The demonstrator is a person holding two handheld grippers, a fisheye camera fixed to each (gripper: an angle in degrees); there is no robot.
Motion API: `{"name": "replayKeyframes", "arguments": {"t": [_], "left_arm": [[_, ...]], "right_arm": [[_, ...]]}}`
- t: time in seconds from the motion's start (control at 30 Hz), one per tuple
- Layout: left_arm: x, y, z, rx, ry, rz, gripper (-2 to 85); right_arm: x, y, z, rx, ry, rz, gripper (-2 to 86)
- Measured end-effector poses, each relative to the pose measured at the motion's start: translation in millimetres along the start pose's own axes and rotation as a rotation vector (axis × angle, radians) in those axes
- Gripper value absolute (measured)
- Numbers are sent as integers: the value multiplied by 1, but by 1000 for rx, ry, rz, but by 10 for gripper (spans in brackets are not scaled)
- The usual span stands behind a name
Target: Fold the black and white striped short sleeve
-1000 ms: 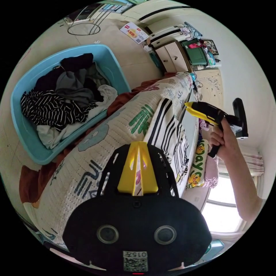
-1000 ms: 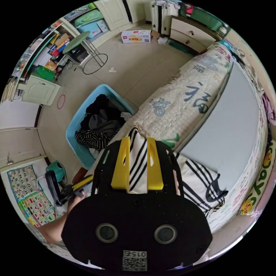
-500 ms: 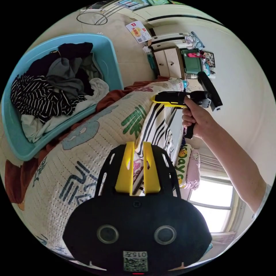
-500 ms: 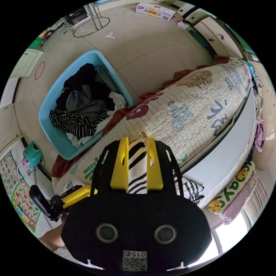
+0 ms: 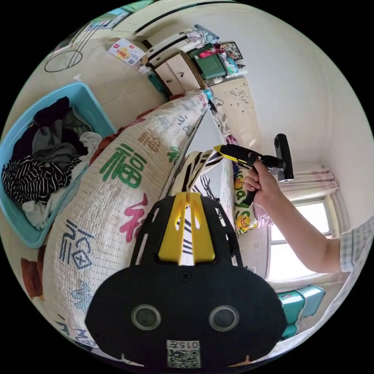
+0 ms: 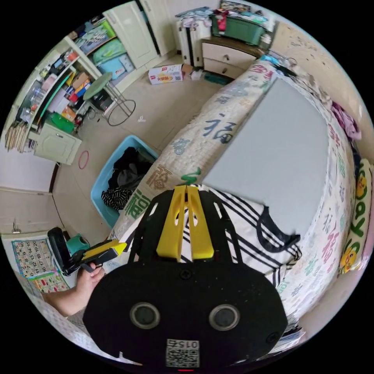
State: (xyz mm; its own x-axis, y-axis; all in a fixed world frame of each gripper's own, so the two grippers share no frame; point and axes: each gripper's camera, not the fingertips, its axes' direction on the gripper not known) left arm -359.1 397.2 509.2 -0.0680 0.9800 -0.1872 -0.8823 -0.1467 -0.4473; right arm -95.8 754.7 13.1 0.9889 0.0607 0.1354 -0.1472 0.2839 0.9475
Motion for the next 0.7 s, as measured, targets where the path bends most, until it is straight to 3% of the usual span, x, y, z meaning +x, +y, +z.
{"name": "replayKeyframes", "arguments": {"t": [0.23, 0.5, 0.7], "left_arm": [[47, 56, 65, -215, -75, 198, 0], [60, 96, 105, -429, -140, 290, 36], [76, 94, 92, -354, -193, 320, 57]], "right_arm": [[107, 118, -13, -11, -26, 242, -9], [168, 195, 7, -98, 1, 424, 1], [170, 214, -15, -17, -82, 302, 52]]}}
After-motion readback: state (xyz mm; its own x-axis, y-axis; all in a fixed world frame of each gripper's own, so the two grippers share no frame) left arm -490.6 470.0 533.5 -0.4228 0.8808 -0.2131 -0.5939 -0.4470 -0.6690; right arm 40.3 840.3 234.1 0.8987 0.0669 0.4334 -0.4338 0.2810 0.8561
